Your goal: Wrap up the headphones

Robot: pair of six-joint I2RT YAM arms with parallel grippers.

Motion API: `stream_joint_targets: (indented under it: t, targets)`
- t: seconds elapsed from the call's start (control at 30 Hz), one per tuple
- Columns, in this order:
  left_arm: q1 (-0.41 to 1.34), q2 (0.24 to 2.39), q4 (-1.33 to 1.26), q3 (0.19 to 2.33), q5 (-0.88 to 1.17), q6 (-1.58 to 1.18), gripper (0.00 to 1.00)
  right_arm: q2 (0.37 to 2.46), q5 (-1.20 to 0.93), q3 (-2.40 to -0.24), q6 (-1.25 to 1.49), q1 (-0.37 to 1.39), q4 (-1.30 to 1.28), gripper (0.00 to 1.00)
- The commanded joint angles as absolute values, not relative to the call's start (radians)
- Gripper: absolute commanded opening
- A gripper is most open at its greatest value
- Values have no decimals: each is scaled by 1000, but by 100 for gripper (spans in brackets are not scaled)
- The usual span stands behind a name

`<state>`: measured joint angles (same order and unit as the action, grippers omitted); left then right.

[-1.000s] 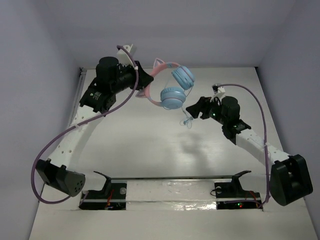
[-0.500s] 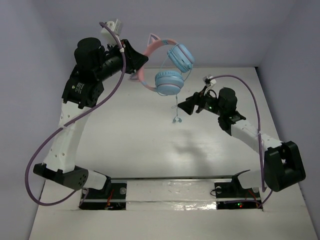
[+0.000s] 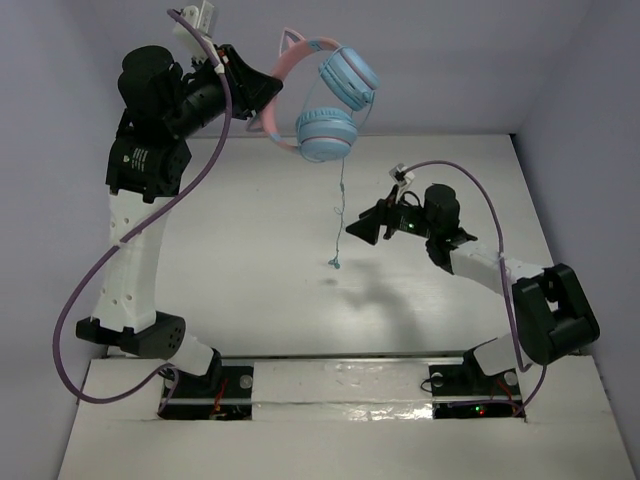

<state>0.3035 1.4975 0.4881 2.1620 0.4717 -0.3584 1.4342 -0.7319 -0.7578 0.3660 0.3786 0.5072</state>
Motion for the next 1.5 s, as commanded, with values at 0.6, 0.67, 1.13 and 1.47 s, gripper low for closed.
stream_joint_targets:
  t: [0.6, 0.67, 1.13, 1.47]
  targets:
    - [278, 1470, 422, 2233, 551, -430, 0, 1614, -586, -827, 336, 525, 718, 84]
    - [278, 1471, 431, 2240, 551, -428, 0, 1606, -545, -813, 331, 525, 738, 84]
    - [267, 1485, 411, 2247, 543, -449, 0, 1746, -637, -802, 452, 565, 943, 46]
    - [154, 1534, 310, 2211, 362, -526, 0, 1668, -436, -606, 577, 721, 959, 0]
